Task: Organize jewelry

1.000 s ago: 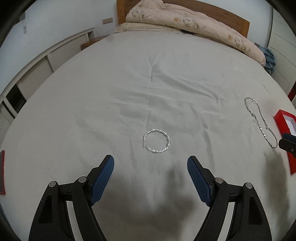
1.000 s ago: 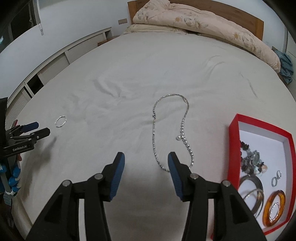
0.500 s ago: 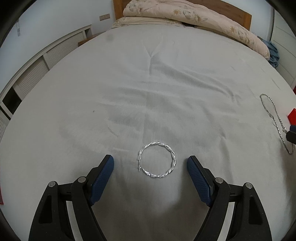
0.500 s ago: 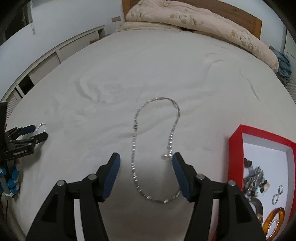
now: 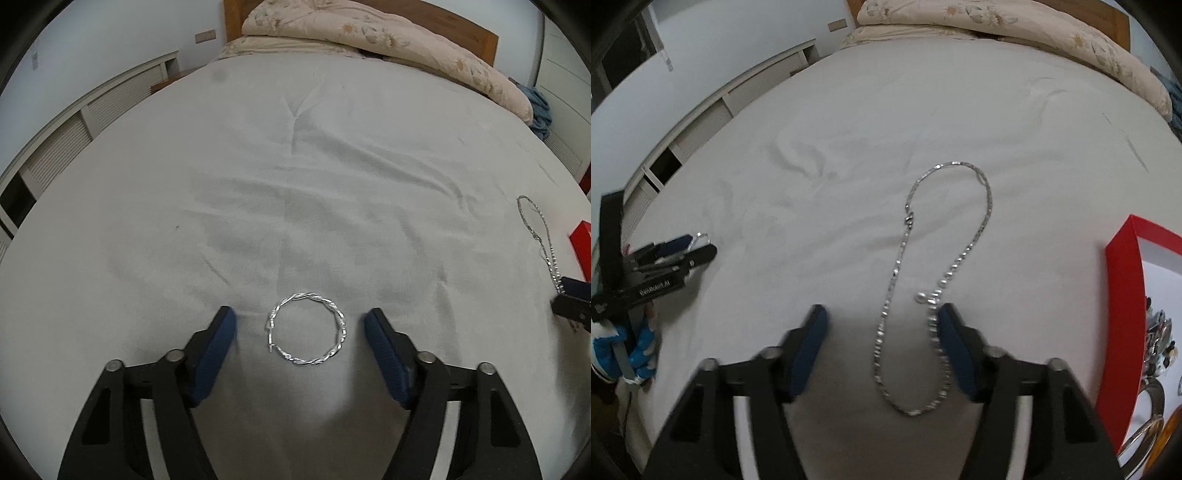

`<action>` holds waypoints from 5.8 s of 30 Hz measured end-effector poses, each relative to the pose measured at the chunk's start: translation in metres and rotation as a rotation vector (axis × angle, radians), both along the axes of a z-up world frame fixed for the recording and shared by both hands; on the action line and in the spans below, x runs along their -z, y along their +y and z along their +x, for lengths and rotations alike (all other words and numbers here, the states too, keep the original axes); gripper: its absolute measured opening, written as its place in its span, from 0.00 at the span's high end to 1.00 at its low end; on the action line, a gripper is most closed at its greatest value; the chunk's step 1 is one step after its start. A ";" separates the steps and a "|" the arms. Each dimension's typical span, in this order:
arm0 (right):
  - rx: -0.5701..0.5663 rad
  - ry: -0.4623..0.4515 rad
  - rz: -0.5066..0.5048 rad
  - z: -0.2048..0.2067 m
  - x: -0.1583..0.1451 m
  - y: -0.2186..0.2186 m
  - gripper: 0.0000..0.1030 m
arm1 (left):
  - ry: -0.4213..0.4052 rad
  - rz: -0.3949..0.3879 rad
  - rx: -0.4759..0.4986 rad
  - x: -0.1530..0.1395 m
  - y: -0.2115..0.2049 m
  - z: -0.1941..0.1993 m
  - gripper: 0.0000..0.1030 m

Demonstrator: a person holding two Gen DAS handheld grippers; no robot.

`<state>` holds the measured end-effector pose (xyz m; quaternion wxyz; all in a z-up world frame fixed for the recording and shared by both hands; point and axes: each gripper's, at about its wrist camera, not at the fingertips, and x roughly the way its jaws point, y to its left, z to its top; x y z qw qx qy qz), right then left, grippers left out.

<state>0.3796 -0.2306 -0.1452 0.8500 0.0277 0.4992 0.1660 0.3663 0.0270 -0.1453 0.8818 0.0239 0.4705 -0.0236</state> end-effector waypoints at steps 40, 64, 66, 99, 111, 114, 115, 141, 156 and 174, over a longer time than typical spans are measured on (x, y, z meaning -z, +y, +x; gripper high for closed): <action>0.196 -0.307 0.192 -0.150 -0.188 -0.101 0.93 | -0.174 -0.179 0.273 -0.144 -0.173 -0.088 0.62; 0.441 -0.149 0.057 -0.126 -0.049 -0.267 0.93 | -0.011 -0.097 0.529 -0.038 -0.394 -0.056 0.62; 0.448 -0.133 0.058 -0.127 -0.040 -0.269 0.93 | -0.004 -0.088 0.526 -0.033 -0.393 -0.055 0.62; 0.498 -0.204 -0.021 -0.209 -0.123 -0.229 0.72 | -0.113 -0.133 0.419 -0.124 -0.327 -0.116 0.36; 0.429 -0.306 -0.051 -0.264 -0.184 -0.161 0.64 | -0.229 -0.086 0.344 -0.180 -0.261 -0.187 0.27; 0.412 -0.325 -0.061 -0.276 -0.194 -0.143 0.64 | -0.249 -0.067 0.328 -0.191 -0.239 -0.204 0.26; 0.407 -0.330 -0.063 -0.280 -0.197 -0.137 0.64 | -0.254 -0.065 0.320 -0.196 -0.229 -0.211 0.26; 0.326 -0.367 -0.070 -0.350 -0.215 -0.036 0.53 | -0.437 -0.023 0.131 -0.243 -0.094 -0.332 0.17; 0.345 -0.403 -0.098 -0.386 -0.218 -0.029 0.50 | -0.467 -0.017 0.093 -0.246 -0.077 -0.362 0.10; 0.365 -0.449 -0.132 -0.408 -0.220 -0.030 0.31 | -0.445 -0.003 0.088 -0.235 -0.078 -0.377 0.01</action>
